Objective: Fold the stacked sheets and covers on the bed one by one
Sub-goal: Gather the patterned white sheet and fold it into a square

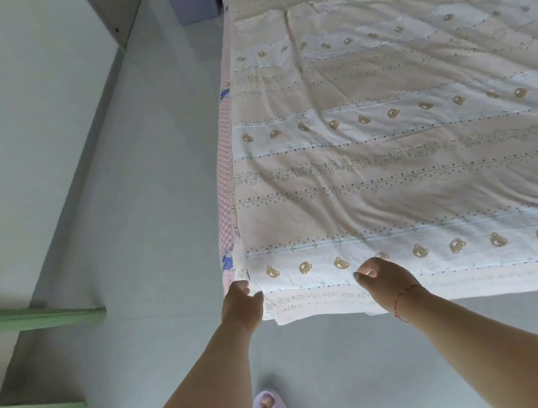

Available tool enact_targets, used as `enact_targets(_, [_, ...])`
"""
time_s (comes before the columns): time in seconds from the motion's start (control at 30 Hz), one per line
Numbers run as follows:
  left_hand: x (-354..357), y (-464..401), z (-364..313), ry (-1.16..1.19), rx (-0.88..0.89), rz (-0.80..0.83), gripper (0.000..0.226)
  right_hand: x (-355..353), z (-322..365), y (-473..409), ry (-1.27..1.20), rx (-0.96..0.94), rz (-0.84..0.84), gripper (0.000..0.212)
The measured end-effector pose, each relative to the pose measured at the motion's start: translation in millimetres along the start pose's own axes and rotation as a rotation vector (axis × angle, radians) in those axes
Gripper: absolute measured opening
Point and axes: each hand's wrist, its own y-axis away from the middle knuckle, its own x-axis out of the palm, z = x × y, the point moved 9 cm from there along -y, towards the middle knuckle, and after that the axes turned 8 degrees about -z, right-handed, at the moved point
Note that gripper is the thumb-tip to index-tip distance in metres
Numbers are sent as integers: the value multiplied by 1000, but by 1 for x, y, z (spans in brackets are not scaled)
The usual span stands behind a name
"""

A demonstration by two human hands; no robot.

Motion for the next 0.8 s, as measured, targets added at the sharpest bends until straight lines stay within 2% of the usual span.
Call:
enact_targets(0.1, [11,-38,0,131,22,41,43,34,11,-10,-38,51,-24,29])
enact_targets(0.17, [19,-59,-3,249,15,47,31,51,17,-16,-62,84,-46,26])
enact_targets(0.27, [27,-78,3,402,-78,16,39,69,22,-22,-81,124,-62,24])
enact_targets(0.33, [40,-79,3,396,-53,92,41,79,22,-23,-110,165,-67,25])
enact_targets(0.4, [52,-75,5,279,37,174,39,90,21,-25,-155,216,-65,24])
enact_targets(0.5, [60,-62,7,219,118,266,18,104,23,-25,-191,257,-54,20])
enact_targets(0.57, [49,-62,6,247,150,182,23,112,29,-23,-199,268,-37,23])
enact_targets(0.7, [18,-71,19,376,-43,-98,44,119,40,-22,-198,257,-31,24])
enact_targets(0.8, [27,-72,22,421,-71,-32,44,123,43,-21,-203,254,-33,20])
